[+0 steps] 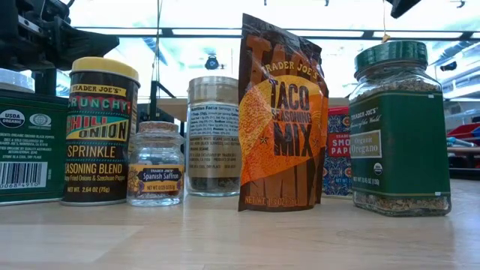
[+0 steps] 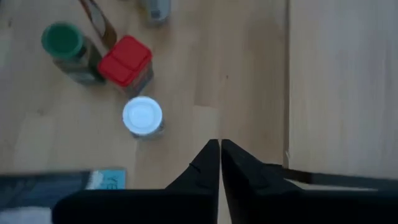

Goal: Shelf spices
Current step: Put the right white seasoning bottle on the shelf

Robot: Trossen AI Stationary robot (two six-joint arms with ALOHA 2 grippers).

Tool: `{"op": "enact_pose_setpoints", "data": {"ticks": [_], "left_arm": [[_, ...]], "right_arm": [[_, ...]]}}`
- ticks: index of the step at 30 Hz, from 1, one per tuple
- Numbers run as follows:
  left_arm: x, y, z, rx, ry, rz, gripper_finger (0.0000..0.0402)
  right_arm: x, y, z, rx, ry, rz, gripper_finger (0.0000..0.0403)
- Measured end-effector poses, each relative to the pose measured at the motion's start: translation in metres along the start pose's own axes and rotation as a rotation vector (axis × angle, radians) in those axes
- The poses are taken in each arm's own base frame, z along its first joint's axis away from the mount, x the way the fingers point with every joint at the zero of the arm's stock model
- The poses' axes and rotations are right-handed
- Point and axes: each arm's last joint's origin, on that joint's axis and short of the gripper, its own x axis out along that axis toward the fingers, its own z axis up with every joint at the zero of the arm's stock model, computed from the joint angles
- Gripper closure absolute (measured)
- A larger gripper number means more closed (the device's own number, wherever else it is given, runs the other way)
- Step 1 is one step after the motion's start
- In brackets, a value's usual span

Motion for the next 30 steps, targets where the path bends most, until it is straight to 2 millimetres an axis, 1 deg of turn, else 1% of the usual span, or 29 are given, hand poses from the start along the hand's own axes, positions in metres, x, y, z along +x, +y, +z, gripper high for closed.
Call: {"op": "enact_pose_setpoints", "data": {"ticks": [3,6,10,15,20,24,27,30], "left_arm": [[0.0,0.0,0.0,0.0,0.0,0.0,0.039],[0.0,0.0,0.0,0.0,0.0,0.0,0.039],[0.0,0.0,0.0,0.0,0.0,0.0,0.039],[0.0,0.0,0.0,0.0,0.0,0.0,0.039],[0.0,0.0,0.0,0.0,0.0,0.0,0.039],[0.0,0.0,0.0,0.0,0.0,0.0,0.039],[0.0,0.0,0.0,0.0,0.0,0.0,0.039],[0.0,0.0,0.0,0.0,0.0,0.0,0.039]], "right_arm": [[-0.003,0.003,0.014,-0.041,0.015,0.006,0.0362],[-0.005,0.006,0.023,-0.04,0.031,0.066,0.0331],[-0.004,0.01,0.03,-0.038,0.042,0.154,0.0277],[0.007,0.015,0.035,-0.06,0.092,0.154,0.0194],[0.03,0.024,0.042,-0.162,0.165,0.152,0.0107],[0.054,0.033,0.048,-0.236,0.255,0.154,0.005],[0.074,0.04,0.052,-0.257,0.318,0.151,0.0023],[0.093,0.047,0.054,-0.269,0.375,0.148,0.0011]]}}
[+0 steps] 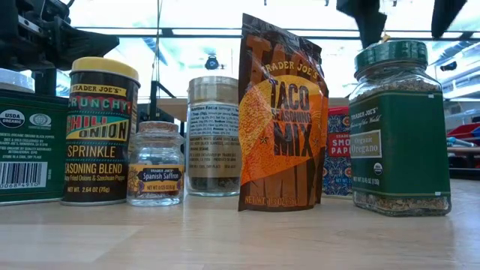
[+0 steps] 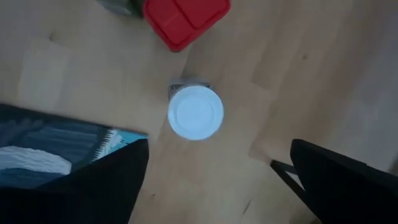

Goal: Shelf spices
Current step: Put the right white seasoning bottle on the shelf

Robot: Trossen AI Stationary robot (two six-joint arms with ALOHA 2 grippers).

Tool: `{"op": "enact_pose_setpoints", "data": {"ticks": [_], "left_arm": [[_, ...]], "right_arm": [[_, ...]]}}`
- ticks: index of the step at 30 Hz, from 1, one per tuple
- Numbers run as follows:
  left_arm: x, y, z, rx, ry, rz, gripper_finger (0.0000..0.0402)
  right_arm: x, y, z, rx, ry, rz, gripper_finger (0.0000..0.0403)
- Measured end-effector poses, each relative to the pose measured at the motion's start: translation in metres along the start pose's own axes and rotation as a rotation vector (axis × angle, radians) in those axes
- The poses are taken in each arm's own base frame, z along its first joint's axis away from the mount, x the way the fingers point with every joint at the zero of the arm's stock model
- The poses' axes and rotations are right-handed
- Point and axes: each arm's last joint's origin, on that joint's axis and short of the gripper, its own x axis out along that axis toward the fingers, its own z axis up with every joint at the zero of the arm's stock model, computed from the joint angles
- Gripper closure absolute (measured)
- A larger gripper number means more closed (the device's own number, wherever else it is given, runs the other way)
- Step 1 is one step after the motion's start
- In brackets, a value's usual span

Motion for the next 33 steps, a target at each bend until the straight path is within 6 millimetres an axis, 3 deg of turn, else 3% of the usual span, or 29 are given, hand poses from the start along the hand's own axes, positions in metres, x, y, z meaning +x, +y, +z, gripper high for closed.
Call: {"op": "enact_pose_setpoints", "data": {"ticks": [7,19,33], "left_arm": [[0.0,0.0,0.0,0.0,0.0,0.0,0.039],[0.0,0.0,0.0,0.0,0.0,0.0,0.039],[0.0,0.0,0.0,0.0,0.0,0.0,0.039]], "right_arm": [[0.041,0.005,0.008,-0.006,0.056,0.014,0.0023],[0.096,0.004,-0.007,0.034,0.041,0.066,0.0044],[0.106,-0.005,-0.006,0.047,-0.02,0.136,0.0107]]}}
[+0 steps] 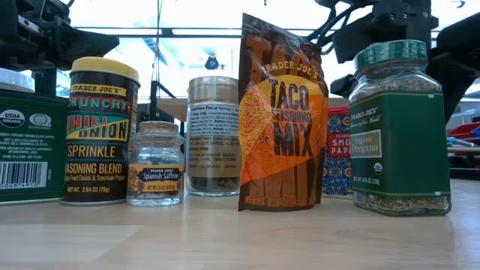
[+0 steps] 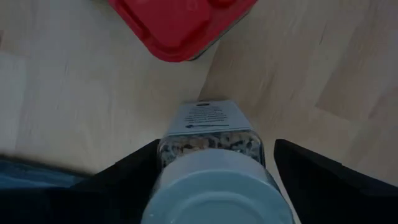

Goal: Shelf spices
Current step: Put the right white seasoning bottle on the shelf

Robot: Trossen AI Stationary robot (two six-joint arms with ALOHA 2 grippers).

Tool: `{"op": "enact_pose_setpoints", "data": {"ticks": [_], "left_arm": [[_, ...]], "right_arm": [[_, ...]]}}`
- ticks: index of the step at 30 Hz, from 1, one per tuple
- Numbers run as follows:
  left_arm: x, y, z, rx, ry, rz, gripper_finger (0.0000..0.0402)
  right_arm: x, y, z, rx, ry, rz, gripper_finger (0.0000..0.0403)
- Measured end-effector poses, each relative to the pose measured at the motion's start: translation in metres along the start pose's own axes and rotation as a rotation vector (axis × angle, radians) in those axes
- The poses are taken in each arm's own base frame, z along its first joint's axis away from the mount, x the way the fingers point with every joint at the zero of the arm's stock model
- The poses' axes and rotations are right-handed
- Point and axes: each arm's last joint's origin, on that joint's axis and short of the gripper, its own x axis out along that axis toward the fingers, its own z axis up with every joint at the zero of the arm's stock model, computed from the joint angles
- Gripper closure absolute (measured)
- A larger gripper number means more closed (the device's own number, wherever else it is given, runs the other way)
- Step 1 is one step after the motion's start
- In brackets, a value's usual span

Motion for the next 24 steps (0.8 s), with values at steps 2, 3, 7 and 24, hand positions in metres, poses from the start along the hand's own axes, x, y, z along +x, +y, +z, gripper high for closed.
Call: {"op": "enact_pose_setpoints", "data": {"ticks": [2,3,7,24], "left_arm": [[0.0,0.0,0.0001,0.0,0.0,0.0,0.039],[0.0,0.0,0.0001,0.0,0.0,0.0,0.039],[0.0,0.0,0.0001,0.0,0.0,0.0,0.039],[0.0,0.0,0.0001,0.0,0.0,0.0,0.039]], "right_arm": [[0.0,-0.0005,0.0,0.002,-0.001,0.0,0.0114],[0.0,-0.0006,0.0002,0.005,-0.002,0.0,0.0118],[0.0,-0.0007,0.0024,0.005,-0.025,0.0,0.0145],[-0.0006,-0.0006,0.0008,0.005,-0.009,0.001,0.0196]]}}
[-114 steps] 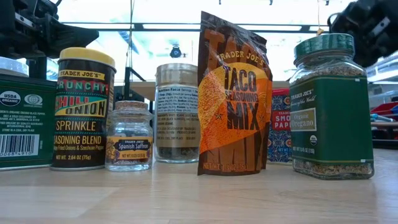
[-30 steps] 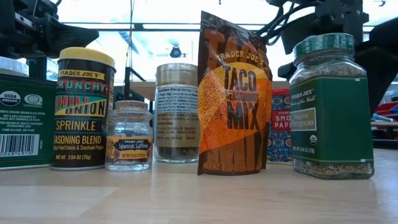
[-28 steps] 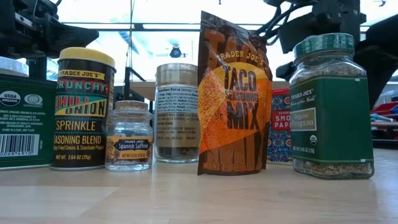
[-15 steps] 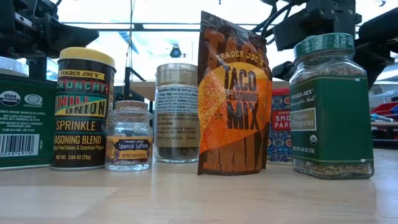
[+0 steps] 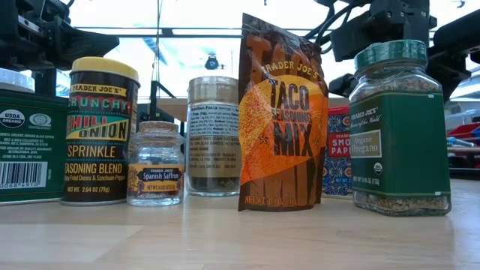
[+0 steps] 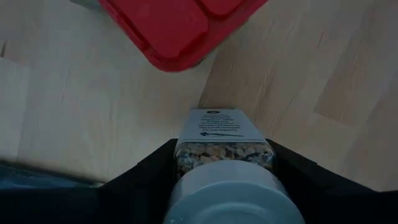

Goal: Shelf spices
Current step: Put the right white seasoning bottle on the shelf

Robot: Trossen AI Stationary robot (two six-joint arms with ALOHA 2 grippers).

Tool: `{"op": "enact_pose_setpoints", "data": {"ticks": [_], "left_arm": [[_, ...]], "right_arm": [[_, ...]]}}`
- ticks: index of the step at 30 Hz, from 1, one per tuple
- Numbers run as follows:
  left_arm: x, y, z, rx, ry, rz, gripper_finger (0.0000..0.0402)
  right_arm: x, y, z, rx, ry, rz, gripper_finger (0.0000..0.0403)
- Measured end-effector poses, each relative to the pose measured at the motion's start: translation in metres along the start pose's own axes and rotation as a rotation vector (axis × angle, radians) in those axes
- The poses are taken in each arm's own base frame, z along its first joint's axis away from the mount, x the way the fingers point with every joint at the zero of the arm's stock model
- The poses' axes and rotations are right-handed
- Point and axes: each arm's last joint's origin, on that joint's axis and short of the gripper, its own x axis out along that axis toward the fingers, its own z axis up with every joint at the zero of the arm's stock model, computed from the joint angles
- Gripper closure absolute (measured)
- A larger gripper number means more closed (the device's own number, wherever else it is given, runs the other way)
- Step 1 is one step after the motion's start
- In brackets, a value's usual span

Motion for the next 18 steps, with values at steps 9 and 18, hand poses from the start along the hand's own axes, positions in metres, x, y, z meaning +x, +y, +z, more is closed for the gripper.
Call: {"op": "enact_pose_setpoints", "data": {"ticks": [9,18], "left_arm": [[0.0,0.0,0.0,0.0,0.0,0.0,0.039],[0.0,0.0,0.0,0.0,0.001,0.0,0.039]], "right_arm": [[-0.037,-0.006,0.008,0.013,0.067,-0.009,0.0206],[-0.12,-0.032,0.021,0.065,0.008,-0.039,0.0203]]}}
